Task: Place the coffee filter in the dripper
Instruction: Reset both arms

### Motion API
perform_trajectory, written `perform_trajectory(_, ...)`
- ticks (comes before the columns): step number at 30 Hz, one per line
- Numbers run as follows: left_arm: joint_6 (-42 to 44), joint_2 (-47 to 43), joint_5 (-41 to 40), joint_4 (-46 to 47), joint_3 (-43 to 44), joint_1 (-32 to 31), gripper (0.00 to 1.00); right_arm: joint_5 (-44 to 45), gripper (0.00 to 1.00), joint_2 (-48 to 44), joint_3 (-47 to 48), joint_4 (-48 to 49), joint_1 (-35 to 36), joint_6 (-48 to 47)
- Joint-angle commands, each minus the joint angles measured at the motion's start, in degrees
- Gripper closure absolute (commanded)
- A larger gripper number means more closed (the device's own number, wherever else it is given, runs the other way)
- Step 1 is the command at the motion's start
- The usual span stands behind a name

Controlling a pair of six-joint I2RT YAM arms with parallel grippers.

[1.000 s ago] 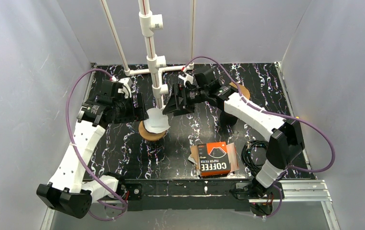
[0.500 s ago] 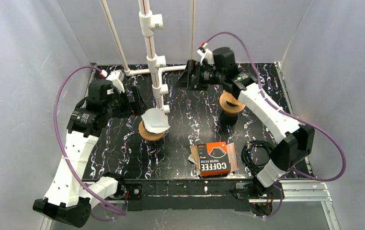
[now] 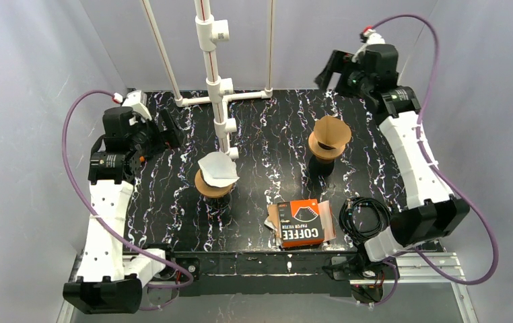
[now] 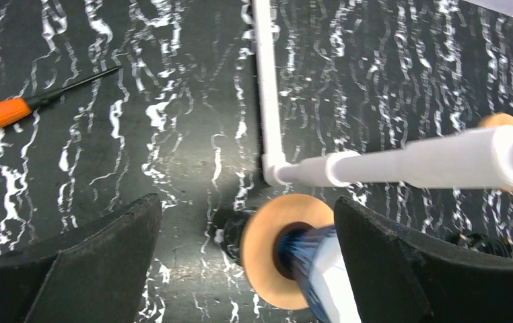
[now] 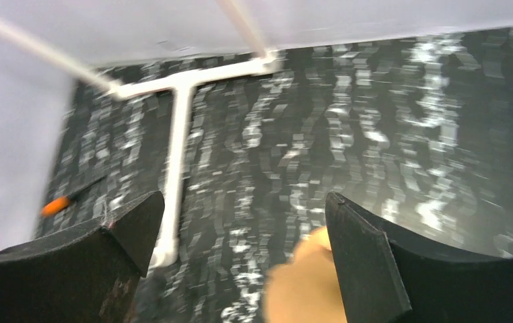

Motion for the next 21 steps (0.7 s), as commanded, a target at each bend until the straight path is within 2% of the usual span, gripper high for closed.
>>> perform_trajectory(1, 1.5, -0.4, 3.3, 2.9, -5.9, 6.2, 0.02, 19.4, 0.02, -6.8, -5.0, -0.6, -5.2, -4.1)
perform_trajectory(5, 1.0, -1.5, 2.6, 4.4, -11.5, 8.8, 0.02, 35.1, 0.02, -10.2, -13.2, -1.7, -10.1, -3.3)
perform_trajectory(7, 0.8, -2.4, 2.2, 5.2, -14.1, 9.9, 0.02, 47.1, 0.02, -10.5, -15.9, -5.2, -11.9, -0.2)
perform_trajectory(11, 0.1, -3.5, 0.7, 6.7, -19.7, 11.7, 0.02, 60.1, 0.02, -11.2, -22.5, -10.5, -12.4, 6.9)
perform_trajectory(16, -0.6, -5.1, -0.8, 12.0, -26.2, 12.3, 0.02, 64.0, 0.02, -13.8, -34.0, -14.2, -12.6, 16.0)
perform_trajectory(21, -0.9, -6.7, -4.9, 17.3, -31.6, 12.3, 0.02, 61.3, 0.02, -21.9, -50.4, -8.8, -13.0, 19.9)
